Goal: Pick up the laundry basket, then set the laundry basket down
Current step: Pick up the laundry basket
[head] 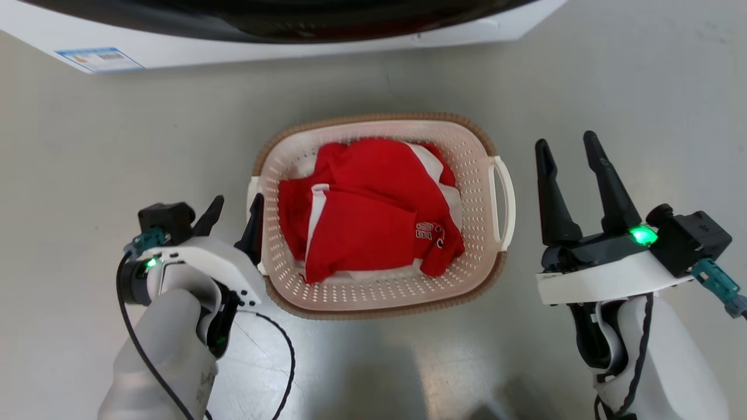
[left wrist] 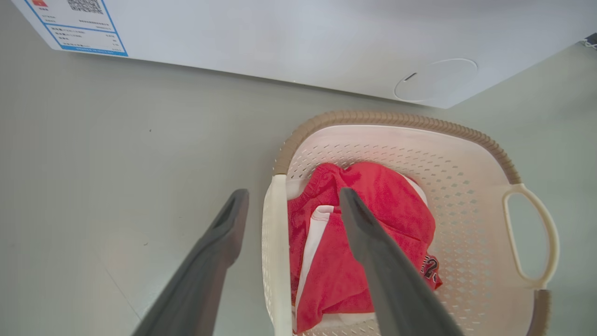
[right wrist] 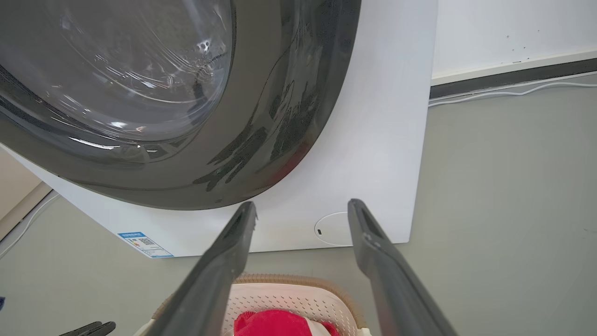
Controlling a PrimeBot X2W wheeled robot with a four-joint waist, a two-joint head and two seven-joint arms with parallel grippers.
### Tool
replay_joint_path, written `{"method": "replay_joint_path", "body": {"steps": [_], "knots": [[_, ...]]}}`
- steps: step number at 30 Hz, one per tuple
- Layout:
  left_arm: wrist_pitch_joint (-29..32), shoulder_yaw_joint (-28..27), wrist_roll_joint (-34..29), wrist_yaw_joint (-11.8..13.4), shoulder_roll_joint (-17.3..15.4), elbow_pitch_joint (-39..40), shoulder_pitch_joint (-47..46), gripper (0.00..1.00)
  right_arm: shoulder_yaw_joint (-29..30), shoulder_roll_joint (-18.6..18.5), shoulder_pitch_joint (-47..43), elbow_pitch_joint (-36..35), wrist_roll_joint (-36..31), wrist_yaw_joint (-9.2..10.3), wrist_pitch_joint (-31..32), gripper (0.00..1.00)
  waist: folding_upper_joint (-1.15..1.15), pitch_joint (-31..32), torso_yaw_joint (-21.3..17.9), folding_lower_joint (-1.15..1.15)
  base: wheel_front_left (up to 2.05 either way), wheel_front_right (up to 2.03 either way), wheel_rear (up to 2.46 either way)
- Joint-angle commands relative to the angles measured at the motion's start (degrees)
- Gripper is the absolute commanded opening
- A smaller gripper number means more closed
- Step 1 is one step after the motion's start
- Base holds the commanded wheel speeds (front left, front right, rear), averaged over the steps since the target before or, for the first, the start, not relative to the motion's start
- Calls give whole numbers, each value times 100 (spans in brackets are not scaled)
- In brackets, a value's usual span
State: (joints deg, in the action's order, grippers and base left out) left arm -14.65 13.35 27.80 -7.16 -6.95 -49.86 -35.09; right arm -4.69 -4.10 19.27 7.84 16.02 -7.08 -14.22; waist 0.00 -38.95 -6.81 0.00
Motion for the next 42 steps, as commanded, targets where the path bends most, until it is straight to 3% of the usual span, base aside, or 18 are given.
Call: {"method": "replay_joint_path", "body": {"steps": [1,22,25,27,29,42], "knots": [[-35,-43,60,-33,-103,-34,-113,100,-180,53,55,-195,37,-41,-78,100,0,-167,-76,0,0,0,0],[127,984,1013,-33,-326,-1867,-1374,100,-456,120,218,-745,159,-41,-78,100,0,-1122,-407,0,0,0,0],[112,1035,1098,-33,-328,-1957,-1459,47,-457,121,243,-739,208,-41,-78,100,0,-1152,-423,0,0,0,0],[96,1058,1176,-33,-331,-1979,-1483,38,-452,121,260,-730,235,-41,-78,100,0,-1156,-428,0,0,0,0],[86,1101,1235,-33,-339,-1999,-1499,0,-454,121,282,-715,261,-41,-78,100,0,-1157,-433,0,0,0,0],[-8,1329,1408,-33,-441,-2147,-1414,0,-471,122,292,-578,283,-41,-78,100,0,-977,-365,0,0,0,0]]}}
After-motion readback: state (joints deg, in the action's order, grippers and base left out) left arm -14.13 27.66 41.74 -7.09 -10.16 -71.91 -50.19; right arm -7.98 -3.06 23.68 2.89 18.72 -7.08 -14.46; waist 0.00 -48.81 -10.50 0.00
